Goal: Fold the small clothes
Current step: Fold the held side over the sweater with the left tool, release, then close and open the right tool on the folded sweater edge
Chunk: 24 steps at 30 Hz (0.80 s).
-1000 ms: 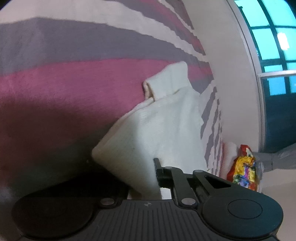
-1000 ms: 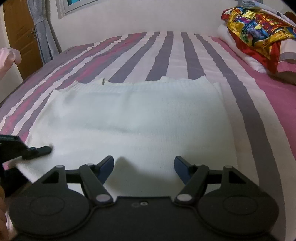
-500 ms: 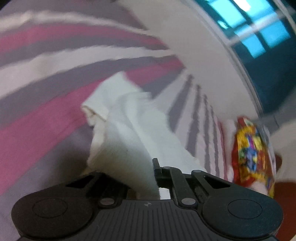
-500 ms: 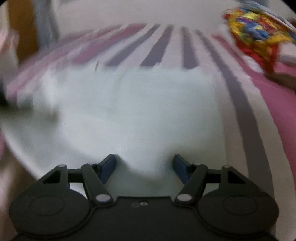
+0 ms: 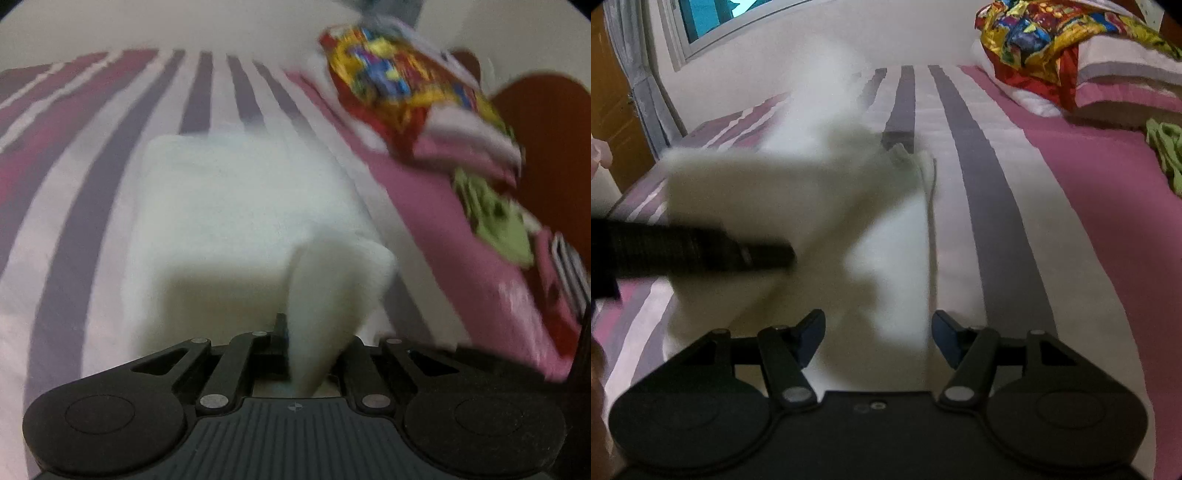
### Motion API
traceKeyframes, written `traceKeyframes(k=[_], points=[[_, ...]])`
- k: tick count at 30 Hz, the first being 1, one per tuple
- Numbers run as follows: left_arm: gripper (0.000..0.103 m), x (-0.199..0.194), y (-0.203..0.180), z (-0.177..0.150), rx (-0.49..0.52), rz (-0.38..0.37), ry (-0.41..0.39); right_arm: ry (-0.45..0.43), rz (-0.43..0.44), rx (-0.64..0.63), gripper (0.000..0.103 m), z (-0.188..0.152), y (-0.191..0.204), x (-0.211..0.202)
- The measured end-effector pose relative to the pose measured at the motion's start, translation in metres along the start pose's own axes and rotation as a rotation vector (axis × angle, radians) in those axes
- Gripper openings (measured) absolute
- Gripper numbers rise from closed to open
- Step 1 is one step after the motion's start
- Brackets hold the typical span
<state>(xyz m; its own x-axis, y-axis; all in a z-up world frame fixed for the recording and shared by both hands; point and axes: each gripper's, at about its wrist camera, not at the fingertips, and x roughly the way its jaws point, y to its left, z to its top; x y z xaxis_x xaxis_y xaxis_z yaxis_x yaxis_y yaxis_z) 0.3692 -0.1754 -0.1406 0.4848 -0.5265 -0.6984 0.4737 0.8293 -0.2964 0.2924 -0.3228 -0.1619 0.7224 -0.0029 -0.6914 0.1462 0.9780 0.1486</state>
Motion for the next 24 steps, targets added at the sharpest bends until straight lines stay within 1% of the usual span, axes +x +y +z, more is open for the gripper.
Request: traceKeyframes(k=[2, 4, 5, 6, 7, 8, 9, 11, 12, 14, 17, 19, 20, 22, 24], points=[[0.008, 0.000, 0.002, -0.003, -0.024, 0.007, 0.019, 0.007, 0.010, 0.002, 0.063, -0.003, -0.003, -0.001], [0.008, -0.010, 0.007, -0.002, -0.060, 0.000, 0.016, 0.012, 0.023, 0.000, 0.063, -0.005, -0.005, -0.003], [0.010, -0.016, 0.008, -0.001, -0.063, 0.000, 0.017, 0.015, 0.030, 0.000, 0.063, -0.005, -0.005, -0.003], [0.027, -0.021, 0.009, -0.003, -0.063, -0.002, 0.018, 0.017, 0.039, 0.005, 0.063, -0.006, -0.006, -0.004], [0.057, -0.029, 0.008, -0.004, -0.064, -0.017, 0.020, 0.021, 0.051, 0.011, 0.064, -0.006, -0.008, -0.005], [0.072, -0.028, 0.005, -0.005, -0.065, -0.026, 0.016, 0.024, 0.059, 0.017, 0.064, -0.006, -0.008, -0.007], [0.084, -0.037, 0.002, -0.009, -0.058, -0.028, -0.007, 0.024, 0.070, 0.022, 0.064, -0.006, -0.009, -0.009], [0.084, -0.041, -0.011, -0.012, -0.030, -0.036, -0.029, 0.025, 0.080, 0.027, 0.064, -0.005, -0.011, -0.013], [0.084, -0.047, -0.011, -0.014, -0.033, -0.046, -0.035, 0.030, 0.080, 0.031, 0.064, -0.005, -0.013, -0.015], [0.084, -0.051, -0.007, -0.009, -0.069, -0.042, -0.050, 0.039, 0.099, 0.065, 0.064, -0.003, -0.020, -0.015], [0.084, -0.054, 0.015, -0.003, -0.146, -0.005, -0.063, 0.041, 0.120, 0.080, 0.064, -0.003, -0.025, -0.025], [0.084, -0.057, 0.030, -0.001, -0.205, 0.022, -0.087, 0.050, 0.142, 0.082, 0.066, -0.004, -0.025, -0.033], [0.084, -0.057, 0.036, 0.000, -0.212, 0.047, -0.100, 0.053, 0.158, 0.089, 0.069, -0.005, -0.025, -0.036], [0.084, -0.050, 0.041, -0.001, -0.185, 0.109, -0.110, 0.053, 0.190, 0.107, 0.075, -0.007, -0.023, -0.041], [0.084, -0.041, 0.047, -0.006, -0.195, 0.138, -0.089, 0.058, 0.220, 0.123, 0.074, -0.004, -0.018, -0.039]])
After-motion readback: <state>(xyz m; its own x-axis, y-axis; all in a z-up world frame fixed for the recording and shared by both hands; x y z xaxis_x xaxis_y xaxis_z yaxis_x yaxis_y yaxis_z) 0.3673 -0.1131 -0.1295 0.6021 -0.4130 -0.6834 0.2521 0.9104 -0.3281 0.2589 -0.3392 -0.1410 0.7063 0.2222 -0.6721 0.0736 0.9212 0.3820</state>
